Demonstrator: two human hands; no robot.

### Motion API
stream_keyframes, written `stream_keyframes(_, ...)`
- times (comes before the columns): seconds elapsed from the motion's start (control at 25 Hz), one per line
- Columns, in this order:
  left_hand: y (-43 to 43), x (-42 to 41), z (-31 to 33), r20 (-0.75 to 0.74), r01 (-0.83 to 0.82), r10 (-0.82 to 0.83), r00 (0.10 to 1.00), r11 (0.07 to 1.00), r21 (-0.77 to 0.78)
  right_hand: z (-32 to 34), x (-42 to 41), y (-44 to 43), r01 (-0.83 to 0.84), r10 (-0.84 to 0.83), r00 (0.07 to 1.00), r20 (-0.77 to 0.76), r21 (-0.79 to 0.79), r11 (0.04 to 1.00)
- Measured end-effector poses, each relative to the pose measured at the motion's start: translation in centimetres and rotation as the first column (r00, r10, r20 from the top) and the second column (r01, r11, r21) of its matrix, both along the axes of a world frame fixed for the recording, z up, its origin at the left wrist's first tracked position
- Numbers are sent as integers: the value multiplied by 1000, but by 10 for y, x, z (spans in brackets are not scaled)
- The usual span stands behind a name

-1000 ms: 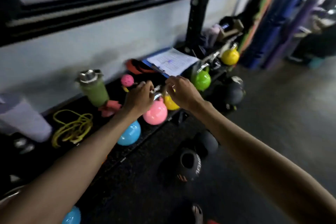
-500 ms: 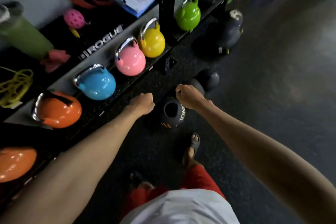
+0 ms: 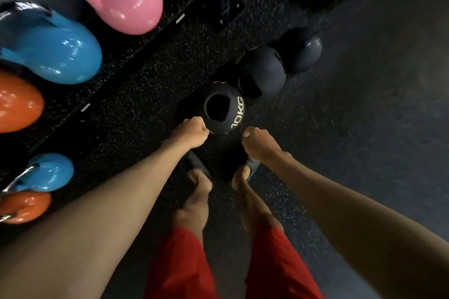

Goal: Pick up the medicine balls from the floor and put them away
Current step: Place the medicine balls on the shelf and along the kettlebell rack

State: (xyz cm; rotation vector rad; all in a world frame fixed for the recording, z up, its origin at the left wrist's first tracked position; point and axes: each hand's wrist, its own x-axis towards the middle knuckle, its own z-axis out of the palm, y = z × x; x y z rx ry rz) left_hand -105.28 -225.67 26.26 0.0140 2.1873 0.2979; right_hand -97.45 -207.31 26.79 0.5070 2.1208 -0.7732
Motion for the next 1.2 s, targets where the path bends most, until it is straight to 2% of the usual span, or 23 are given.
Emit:
stream_keyframes(0.24, 6, -37, -139, -28, -124, 122, 992, 991, -58, -134, 4, -6, 152, -148, 985, 89, -43, 987)
stream_keyframes(0.44, 21, -85, -253, -49, -238, 236, 971, 970, -54, -240, -15, -8, 291, -291, 957, 22, -16, 957)
stream_keyframes(0.52, 32, -102, -286, -9, -401, 401, 916, 916, 25, -273, -30, -12, 339, -339, 940, -31, -19, 941)
stream_keyframes(0.64, 37, -110, -321, 35, -635, 635, 771, 764, 115, -306, -56, -23, 414, -417, 903, -99, -51, 909)
stream_keyframes(0.68, 34, -109, -330, 1, -640, 645, 764, 758, 125, -311, -63, -25, 460, -464, 879, -114, -62, 886)
stream_keyframes(0.8, 15, -113, -345, -55, -560, 571, 819, 817, 135, -319, -69, -34, 563, -574, 802, -162, -112, 819)
stream_keyframes(0.88, 7, -115, -348, 9, -563, 569, 822, 811, 160, -319, -67, -42, 613, -643, 744, -183, -197, 765)
stream_keyframes(1.04, 9, -80, -339, 212, -663, 629, 748, 716, 216, -321, -75, -56, 694, -738, 675, 16, -354, 627)
stream_keyframes(1.08, 17, -61, -336, 292, -693, 631, 719, 685, 225, -321, -74, -56, 747, -783, 619, 67, -358, 560)
stream_keyframes(1.16, 42, -25, -329, 468, -713, 571, 675, 668, 214, -326, -53, -45, 872, -886, 442, 143, -299, 387)
stream_keyframes(1.2, 54, -9, -322, 540, -701, 522, 660, 687, 193, -329, -36, -35, 906, -911, 390, 135, -233, 353)
